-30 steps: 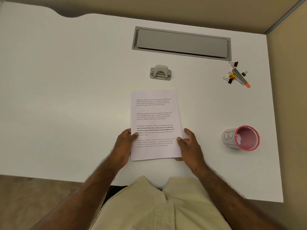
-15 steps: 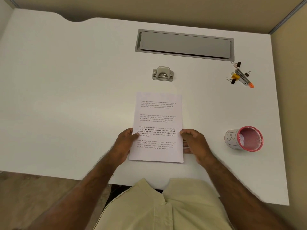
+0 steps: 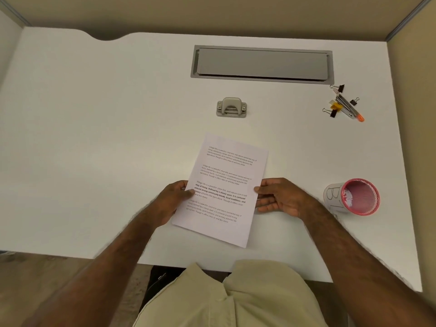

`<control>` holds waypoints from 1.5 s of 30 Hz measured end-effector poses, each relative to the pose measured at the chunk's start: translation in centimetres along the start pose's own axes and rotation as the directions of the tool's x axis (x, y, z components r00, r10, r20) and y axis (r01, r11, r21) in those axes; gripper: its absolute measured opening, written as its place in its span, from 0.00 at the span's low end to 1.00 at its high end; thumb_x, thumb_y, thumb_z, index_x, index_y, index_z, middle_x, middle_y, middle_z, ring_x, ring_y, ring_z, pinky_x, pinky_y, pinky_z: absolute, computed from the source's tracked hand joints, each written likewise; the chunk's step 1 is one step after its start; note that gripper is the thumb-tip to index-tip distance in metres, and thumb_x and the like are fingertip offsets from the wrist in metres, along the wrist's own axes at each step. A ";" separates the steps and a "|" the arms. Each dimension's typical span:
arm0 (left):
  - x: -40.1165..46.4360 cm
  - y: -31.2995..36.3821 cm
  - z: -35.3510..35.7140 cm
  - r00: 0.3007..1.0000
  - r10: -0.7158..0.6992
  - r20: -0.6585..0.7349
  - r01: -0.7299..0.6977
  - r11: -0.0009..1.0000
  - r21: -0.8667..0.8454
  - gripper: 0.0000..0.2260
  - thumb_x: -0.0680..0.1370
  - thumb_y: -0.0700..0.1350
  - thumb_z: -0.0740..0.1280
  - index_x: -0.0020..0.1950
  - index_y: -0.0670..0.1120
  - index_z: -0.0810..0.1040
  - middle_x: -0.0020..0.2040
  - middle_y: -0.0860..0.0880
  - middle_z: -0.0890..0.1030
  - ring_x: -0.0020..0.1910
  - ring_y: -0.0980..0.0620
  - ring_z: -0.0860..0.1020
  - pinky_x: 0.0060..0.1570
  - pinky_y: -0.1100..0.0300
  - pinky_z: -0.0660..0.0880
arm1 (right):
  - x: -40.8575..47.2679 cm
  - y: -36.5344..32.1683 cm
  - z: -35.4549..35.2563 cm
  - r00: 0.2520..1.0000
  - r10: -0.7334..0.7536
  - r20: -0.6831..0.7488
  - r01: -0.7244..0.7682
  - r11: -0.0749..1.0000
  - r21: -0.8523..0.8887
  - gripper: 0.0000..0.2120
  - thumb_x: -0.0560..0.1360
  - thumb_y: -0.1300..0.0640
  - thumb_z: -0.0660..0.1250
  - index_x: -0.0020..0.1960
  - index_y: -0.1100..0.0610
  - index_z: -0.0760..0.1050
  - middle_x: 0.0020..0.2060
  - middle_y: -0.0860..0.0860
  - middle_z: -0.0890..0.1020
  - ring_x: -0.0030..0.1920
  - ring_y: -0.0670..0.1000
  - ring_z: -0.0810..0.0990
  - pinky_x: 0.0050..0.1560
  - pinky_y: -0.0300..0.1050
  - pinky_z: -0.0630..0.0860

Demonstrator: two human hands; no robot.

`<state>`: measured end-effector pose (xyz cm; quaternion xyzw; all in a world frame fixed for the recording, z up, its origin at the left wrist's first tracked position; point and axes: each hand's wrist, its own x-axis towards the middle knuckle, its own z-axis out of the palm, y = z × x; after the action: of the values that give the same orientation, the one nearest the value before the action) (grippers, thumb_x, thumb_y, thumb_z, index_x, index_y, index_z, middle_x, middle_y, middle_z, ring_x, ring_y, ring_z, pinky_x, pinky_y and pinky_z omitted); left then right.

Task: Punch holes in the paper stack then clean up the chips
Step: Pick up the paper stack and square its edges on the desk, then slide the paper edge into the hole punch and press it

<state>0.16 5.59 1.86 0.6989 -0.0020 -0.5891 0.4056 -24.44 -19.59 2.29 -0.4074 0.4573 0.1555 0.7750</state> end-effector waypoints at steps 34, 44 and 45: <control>8.3 20.0 -5.3 0.846 0.533 0.004 -0.453 0.716 0.531 0.10 0.86 0.37 0.61 0.61 0.37 0.81 0.52 0.40 0.85 0.50 0.40 0.85 0.60 0.39 0.83 | 2.3 2.9 13.6 0.794 -0.001 -0.608 0.449 0.675 0.586 0.04 0.81 0.66 0.69 0.53 0.61 0.82 0.43 0.56 0.88 0.37 0.54 0.88 0.38 0.48 0.85; 11.6 25.2 0.8 0.743 0.582 0.331 -0.526 0.201 0.827 0.17 0.87 0.36 0.56 0.71 0.37 0.78 0.71 0.38 0.81 0.71 0.38 0.77 0.70 0.50 0.72 | 4.8 0.3 15.8 0.762 0.030 -0.647 0.484 0.638 0.600 0.05 0.82 0.65 0.68 0.52 0.59 0.82 0.44 0.55 0.89 0.40 0.56 0.89 0.39 0.50 0.85; 11.8 25.3 1.0 0.754 0.566 0.332 -0.513 0.192 0.837 0.17 0.87 0.36 0.55 0.72 0.37 0.77 0.71 0.38 0.80 0.71 0.38 0.77 0.71 0.50 0.71 | 4.9 0.1 15.9 0.759 0.039 -0.650 0.484 0.634 0.603 0.05 0.82 0.65 0.68 0.52 0.59 0.82 0.43 0.55 0.89 0.41 0.56 0.90 0.39 0.50 0.85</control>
<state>14.96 -17.61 6.55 0.7686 -0.5484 -0.2943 0.1480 -12.59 -7.84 2.12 -0.1389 0.6449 -0.2879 0.6942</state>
